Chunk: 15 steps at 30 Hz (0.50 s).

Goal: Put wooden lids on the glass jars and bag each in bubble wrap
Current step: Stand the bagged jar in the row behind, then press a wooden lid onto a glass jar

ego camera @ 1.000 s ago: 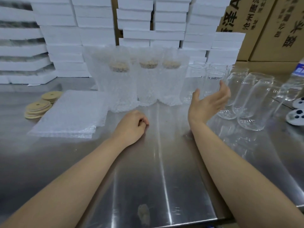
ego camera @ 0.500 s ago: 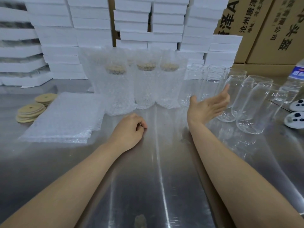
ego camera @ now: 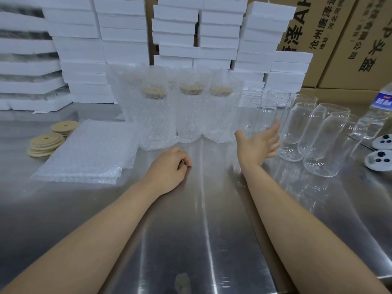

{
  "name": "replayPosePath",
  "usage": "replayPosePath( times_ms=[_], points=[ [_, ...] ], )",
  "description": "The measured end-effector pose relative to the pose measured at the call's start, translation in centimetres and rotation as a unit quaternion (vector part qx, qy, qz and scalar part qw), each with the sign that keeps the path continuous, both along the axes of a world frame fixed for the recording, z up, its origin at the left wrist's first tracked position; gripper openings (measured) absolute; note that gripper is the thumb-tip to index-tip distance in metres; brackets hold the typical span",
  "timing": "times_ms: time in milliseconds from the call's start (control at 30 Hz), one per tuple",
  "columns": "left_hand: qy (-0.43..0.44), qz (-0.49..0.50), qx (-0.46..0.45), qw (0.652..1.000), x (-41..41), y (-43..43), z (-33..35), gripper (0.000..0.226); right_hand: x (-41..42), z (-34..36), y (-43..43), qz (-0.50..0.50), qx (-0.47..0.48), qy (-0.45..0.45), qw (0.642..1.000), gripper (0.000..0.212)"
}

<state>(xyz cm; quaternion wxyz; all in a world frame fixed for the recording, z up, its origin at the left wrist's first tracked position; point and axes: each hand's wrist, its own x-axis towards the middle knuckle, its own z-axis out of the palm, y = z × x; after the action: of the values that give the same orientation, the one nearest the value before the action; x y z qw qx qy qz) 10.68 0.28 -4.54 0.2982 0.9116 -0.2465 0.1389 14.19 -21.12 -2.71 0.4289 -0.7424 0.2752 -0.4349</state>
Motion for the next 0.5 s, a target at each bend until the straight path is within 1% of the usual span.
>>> replayPosePath(
  times_ms=[67,167,267,367,433,500],
  points=[
    [0.000,-0.005,0.008,1.000,0.1,0.1,0.0,0.023,-0.6,0.0,0.6,0.031,0.001,-0.003,1.000,0.102],
    [-0.006,-0.008,0.004,1.000,0.1,0.2,-0.1,0.021,-1.3,-0.4,1.8,0.112,-0.024,-0.020,0.993,0.099],
    [0.006,-0.009,-0.045,0.999,-0.5,0.3,-0.2,0.025,-1.5,-0.4,3.1,0.189,-0.040,-0.011,0.981,0.094],
    [0.052,-0.024,-0.098,0.994,-1.2,0.4,0.2,0.045,-1.9,-0.3,3.8,0.299,-0.035,-0.012,0.954,0.088],
    [0.081,-0.040,-0.141,0.986,-1.6,0.3,0.5,0.060,-2.3,-0.4,4.2,0.388,-0.035,-0.018,0.921,0.086],
    [0.110,-0.062,-0.184,0.975,-1.8,0.2,0.7,0.078,-2.9,-0.2,5.1,0.449,-0.047,-0.017,0.892,0.088]
  ],
)
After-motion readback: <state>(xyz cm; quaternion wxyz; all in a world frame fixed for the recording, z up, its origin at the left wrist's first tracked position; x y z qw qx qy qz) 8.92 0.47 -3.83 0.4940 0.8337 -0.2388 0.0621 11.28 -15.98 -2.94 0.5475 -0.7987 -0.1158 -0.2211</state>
